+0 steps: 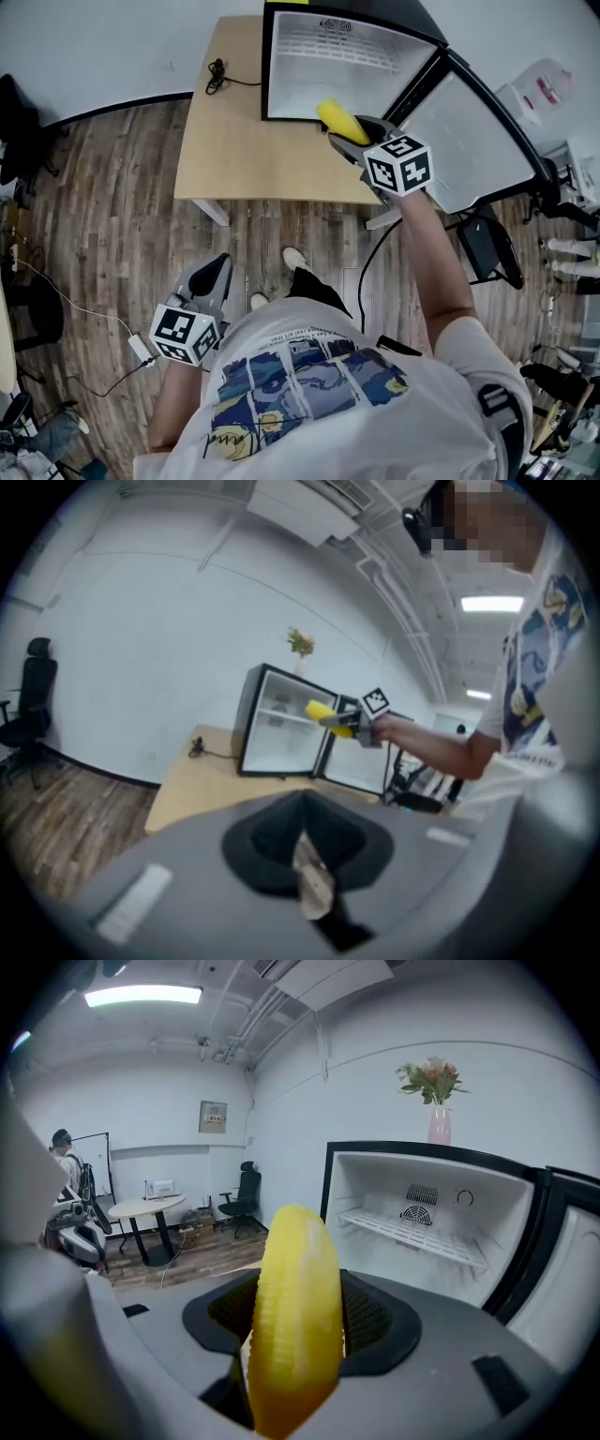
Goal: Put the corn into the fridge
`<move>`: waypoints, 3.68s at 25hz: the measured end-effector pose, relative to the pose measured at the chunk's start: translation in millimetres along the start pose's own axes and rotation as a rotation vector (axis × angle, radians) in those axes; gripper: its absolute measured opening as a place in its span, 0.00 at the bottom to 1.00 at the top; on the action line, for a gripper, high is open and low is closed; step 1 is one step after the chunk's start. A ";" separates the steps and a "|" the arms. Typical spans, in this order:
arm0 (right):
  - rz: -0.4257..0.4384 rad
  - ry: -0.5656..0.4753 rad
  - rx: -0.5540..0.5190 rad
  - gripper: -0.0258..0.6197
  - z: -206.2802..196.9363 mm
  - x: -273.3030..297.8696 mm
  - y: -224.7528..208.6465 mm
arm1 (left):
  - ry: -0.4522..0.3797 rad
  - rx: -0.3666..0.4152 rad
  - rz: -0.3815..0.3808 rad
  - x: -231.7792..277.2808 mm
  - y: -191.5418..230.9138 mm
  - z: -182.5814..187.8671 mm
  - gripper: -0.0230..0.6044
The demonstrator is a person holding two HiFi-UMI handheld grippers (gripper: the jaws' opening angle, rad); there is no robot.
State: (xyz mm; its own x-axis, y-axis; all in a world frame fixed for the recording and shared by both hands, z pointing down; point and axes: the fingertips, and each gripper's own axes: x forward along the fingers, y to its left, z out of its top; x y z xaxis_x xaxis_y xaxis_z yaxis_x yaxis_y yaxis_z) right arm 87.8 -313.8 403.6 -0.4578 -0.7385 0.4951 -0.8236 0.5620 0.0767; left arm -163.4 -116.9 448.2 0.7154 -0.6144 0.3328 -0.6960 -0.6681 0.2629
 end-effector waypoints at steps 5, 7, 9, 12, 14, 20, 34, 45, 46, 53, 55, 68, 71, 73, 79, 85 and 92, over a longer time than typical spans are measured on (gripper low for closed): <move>-0.013 0.014 -0.090 0.42 31.3 33.9 -49.5 | -0.037 -0.014 0.076 17.0 21.9 21.1 0.05; -0.015 0.017 -0.116 0.42 43.0 48.1 -68.9 | -0.047 -0.019 0.106 24.0 31.3 28.5 0.05; -0.014 0.019 -0.140 0.42 53.5 63.4 -86.9 | -0.058 -0.025 0.140 31.5 40.9 35.2 0.05; -0.016 0.019 -0.183 0.42 69.4 87.5 -111.1 | -0.069 -0.027 0.188 43.3 51.9 43.6 0.05; -0.016 0.028 -0.218 0.42 75.0 103.4 -122.6 | -0.067 -0.026 0.215 49.1 55.4 45.2 0.05; -0.026 0.074 -0.312 0.42 80.6 151.8 -155.9 | -0.068 -0.042 0.287 64.0 66.2 51.8 0.05; 0.034 0.110 -0.499 0.42 92.5 219.2 -168.7 | -0.071 -0.074 0.380 98.4 65.6 58.9 0.05; 0.044 0.074 -0.560 0.42 96.3 225.7 -176.5 | -0.064 -0.096 0.424 100.6 67.7 56.3 0.05; 0.051 0.067 -0.551 0.42 95.8 225.9 -176.7 | -0.061 -0.095 0.424 101.3 67.7 56.3 0.05; 0.078 0.035 -0.503 0.42 96.0 226.3 -178.5 | -0.052 -0.100 0.421 106.0 70.3 56.6 0.05; 0.085 0.027 -0.494 0.42 96.2 226.3 -178.0 | -0.054 -0.098 0.415 106.6 69.6 57.4 0.05; 0.048 0.018 -0.472 0.43 96.5 221.4 -183.4 | -0.054 -0.093 0.404 100.1 70.3 57.2 0.05; 0.016 0.003 -0.482 0.43 97.8 216.3 -184.2 | -0.053 -0.093 0.395 96.8 71.0 55.9 0.05; -0.006 -0.007 -0.501 0.43 98.6 211.3 -182.6 | -0.052 -0.088 0.384 94.5 70.7 55.4 0.05; -0.085 -0.042 -0.543 0.43 103.3 186.2 -171.8 | -0.046 -0.066 0.338 86.2 67.5 52.1 0.05; -0.146 -0.062 -0.550 0.43 99.9 156.7 -156.7 | -0.046 -0.040 0.294 69.2 65.7 47.5 0.05; -0.209 -0.071 -0.535 0.34 89.7 117.6 -125.7 | -0.042 0.002 0.257 36.4 67.1 37.8 0.05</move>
State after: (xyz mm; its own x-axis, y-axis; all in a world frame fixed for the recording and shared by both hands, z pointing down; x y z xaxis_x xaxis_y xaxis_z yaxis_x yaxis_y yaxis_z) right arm 107.5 -504.7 374.6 -0.3406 -0.8667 0.3644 -0.6232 0.4984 0.6027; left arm -181.8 -199.9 443.7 0.5170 -0.7809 0.3506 -0.8552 -0.4886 0.1728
